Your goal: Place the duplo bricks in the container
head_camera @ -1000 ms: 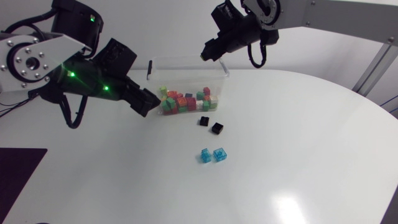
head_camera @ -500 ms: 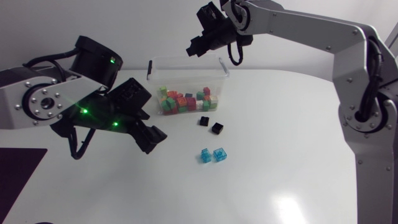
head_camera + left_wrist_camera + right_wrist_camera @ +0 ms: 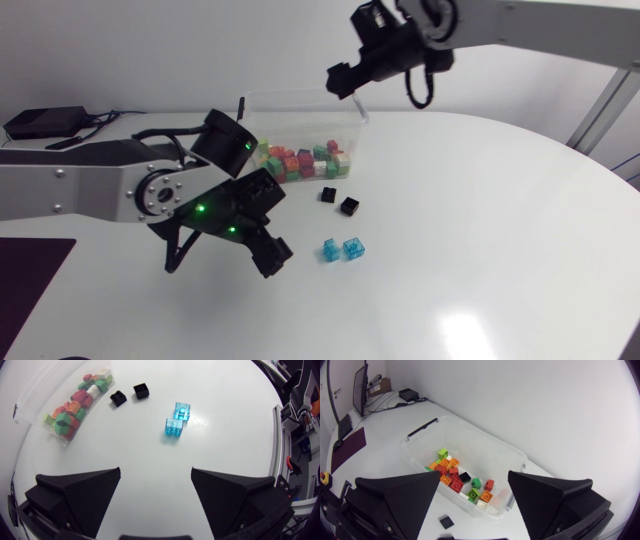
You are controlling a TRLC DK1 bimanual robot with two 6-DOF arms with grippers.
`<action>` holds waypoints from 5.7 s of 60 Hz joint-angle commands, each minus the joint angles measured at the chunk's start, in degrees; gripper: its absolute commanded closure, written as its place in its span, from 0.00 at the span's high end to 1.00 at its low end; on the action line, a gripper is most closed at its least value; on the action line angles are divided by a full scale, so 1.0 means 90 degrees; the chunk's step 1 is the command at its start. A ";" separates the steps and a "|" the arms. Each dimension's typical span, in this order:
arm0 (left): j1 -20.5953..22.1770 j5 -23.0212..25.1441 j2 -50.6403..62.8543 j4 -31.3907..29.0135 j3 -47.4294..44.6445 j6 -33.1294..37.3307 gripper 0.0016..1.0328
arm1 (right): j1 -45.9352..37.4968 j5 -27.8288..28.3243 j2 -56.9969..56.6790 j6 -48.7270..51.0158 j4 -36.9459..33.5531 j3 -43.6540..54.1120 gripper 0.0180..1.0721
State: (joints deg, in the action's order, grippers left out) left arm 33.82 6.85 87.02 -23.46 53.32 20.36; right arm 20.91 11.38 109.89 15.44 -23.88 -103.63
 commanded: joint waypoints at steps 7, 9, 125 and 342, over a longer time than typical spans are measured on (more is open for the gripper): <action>0.0255 0.0030 0.0653 0.0009 0.0443 -0.0192 0.95 | -0.0604 0.0308 -0.1614 0.0257 0.0124 0.1867 0.96; 0.0265 0.0030 0.0741 0.0009 0.0531 -0.0182 0.95 | -0.0653 0.0377 -0.1809 0.0325 0.0153 0.2169 0.96; 0.0685 0.0147 0.3055 -0.1534 0.2962 0.0794 0.22 | -0.0008 0.1021 -0.2854 0.3099 0.0046 0.6173 0.96; -0.1912 0.0303 -0.0910 -0.0020 0.1517 -0.0231 0.95 | 0.0265 0.1646 0.1599 0.1185 -0.0784 -0.1932 0.21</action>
State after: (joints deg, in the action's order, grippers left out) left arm 15.84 8.91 82.24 -24.93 69.98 16.78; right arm 23.79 26.94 121.49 29.21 -32.25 -117.99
